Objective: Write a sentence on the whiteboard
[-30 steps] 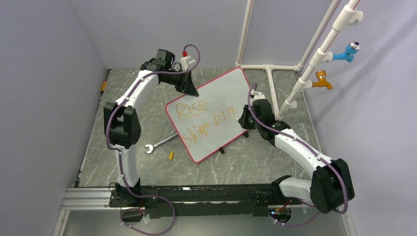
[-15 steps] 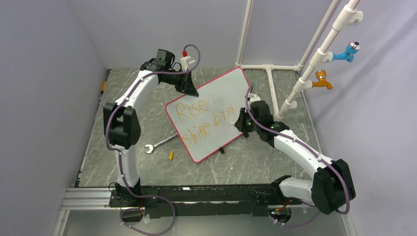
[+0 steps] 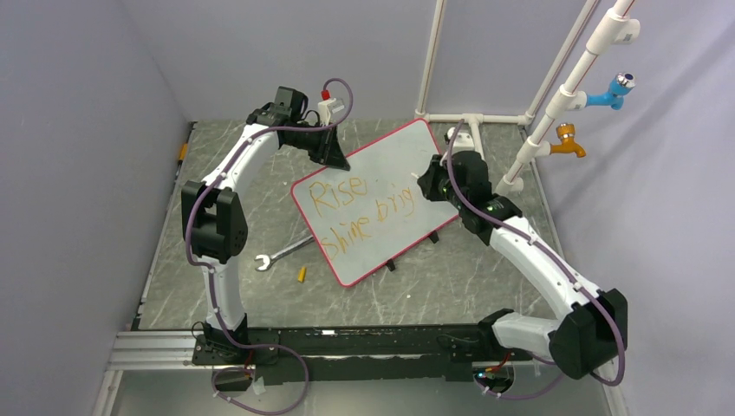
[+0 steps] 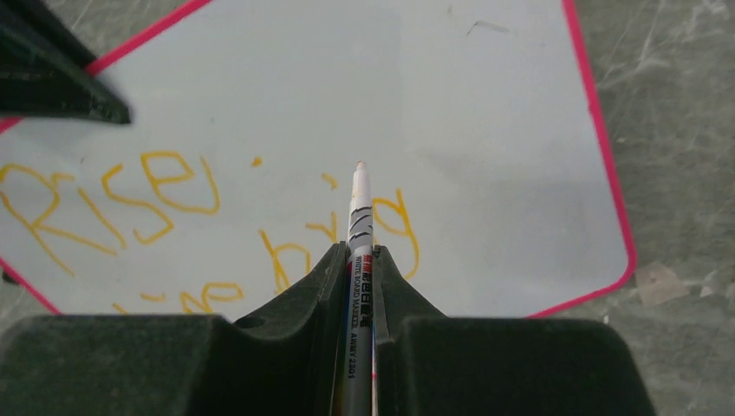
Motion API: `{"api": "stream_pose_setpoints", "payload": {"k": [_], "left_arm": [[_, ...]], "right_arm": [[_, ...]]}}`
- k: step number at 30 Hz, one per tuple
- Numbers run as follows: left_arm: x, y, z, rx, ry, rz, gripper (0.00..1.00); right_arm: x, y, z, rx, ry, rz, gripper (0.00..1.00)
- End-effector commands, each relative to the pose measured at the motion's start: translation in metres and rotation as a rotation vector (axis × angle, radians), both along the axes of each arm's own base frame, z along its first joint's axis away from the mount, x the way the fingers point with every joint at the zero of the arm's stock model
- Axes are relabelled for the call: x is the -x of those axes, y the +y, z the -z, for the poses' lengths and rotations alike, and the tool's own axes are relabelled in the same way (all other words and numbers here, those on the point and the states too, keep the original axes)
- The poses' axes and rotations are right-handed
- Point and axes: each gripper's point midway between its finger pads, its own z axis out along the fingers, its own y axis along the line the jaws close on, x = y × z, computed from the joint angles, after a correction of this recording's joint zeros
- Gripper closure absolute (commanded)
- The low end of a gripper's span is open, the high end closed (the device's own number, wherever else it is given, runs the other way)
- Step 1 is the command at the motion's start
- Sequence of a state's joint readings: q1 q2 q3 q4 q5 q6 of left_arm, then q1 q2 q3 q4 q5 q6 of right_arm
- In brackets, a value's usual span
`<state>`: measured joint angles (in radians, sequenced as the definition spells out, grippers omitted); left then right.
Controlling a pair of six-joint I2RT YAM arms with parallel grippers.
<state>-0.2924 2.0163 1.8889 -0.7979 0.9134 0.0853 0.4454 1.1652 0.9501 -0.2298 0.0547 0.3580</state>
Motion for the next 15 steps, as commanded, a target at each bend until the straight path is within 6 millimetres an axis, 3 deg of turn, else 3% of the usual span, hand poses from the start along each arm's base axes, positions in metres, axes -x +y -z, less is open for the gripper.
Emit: {"api": "stream_pose_setpoints", "payload": {"k": [1,8,15], "left_arm": [[0.009,-0.005,-0.01,-0.028,-0.111,0.052,1.0],[0.01,-0.005,-0.008,-0.036,-0.108,0.053,1.0],[0.01,-0.005,-0.009,-0.038,-0.111,0.052,1.0]], "right_arm": [[-0.031,-0.012,-0.014,0.013,-0.045,0.083,1.0],[-0.053,-0.009,-0.008,0.016,-0.021,0.07,1.0],[-0.052,-0.002,0.005,0.004,0.011,0.023,1.0]]}}
